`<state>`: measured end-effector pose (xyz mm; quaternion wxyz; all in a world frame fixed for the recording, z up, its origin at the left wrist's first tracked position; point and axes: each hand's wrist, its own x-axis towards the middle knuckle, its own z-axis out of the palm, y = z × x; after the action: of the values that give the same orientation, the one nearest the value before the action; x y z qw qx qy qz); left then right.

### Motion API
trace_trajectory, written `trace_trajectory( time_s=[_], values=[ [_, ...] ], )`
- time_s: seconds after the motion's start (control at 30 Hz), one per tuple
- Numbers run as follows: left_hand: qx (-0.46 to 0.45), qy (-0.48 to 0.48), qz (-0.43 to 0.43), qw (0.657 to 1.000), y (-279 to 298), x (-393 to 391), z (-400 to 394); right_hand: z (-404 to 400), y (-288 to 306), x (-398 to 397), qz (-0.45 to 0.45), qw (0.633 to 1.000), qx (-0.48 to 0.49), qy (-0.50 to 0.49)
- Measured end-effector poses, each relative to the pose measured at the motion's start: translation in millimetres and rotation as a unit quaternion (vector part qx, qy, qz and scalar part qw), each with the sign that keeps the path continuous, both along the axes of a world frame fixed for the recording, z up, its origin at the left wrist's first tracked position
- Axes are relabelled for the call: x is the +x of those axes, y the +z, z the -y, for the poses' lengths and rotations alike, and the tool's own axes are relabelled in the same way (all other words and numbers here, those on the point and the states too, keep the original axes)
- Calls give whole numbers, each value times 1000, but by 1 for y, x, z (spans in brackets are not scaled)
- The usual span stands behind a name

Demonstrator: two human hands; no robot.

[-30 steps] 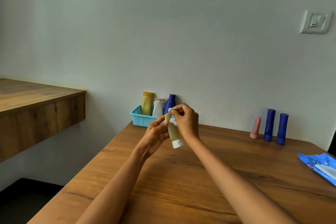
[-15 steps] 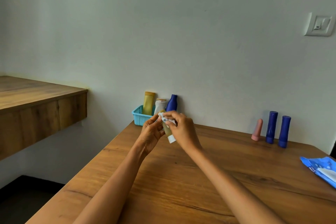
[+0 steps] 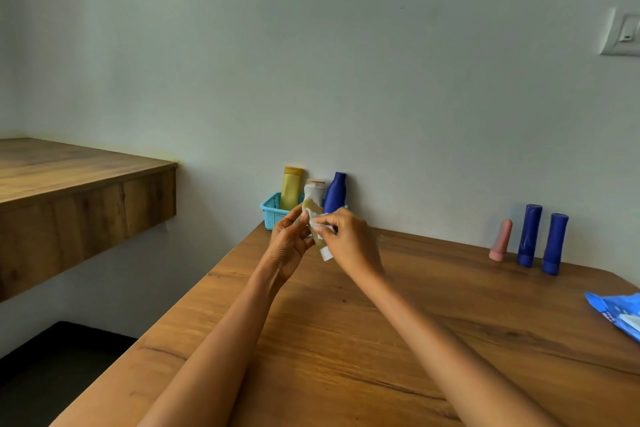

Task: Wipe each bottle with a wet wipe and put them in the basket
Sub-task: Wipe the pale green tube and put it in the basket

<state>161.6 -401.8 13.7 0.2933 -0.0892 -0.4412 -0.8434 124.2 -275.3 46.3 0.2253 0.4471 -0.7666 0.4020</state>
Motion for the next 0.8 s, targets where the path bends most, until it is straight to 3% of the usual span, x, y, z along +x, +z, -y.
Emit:
trace_trajectory(
  time_s=[0.13,0.3,0.5,0.8],
  values=[
    [-8,-14,9,1000,1,-3,-6,-2,3,-7,-29,996,-9,-79],
    [-21,-34,15,999,4,-6,-12,5,30,-23,62,991,-24,-112],
    [23,28,5,999,3,0,0,-4,-5,3,-37,996,-37,-69],
    [1,6,13,1000,8,-2,-13,-4,11,-18,91,989,-41,-108]
  ],
)
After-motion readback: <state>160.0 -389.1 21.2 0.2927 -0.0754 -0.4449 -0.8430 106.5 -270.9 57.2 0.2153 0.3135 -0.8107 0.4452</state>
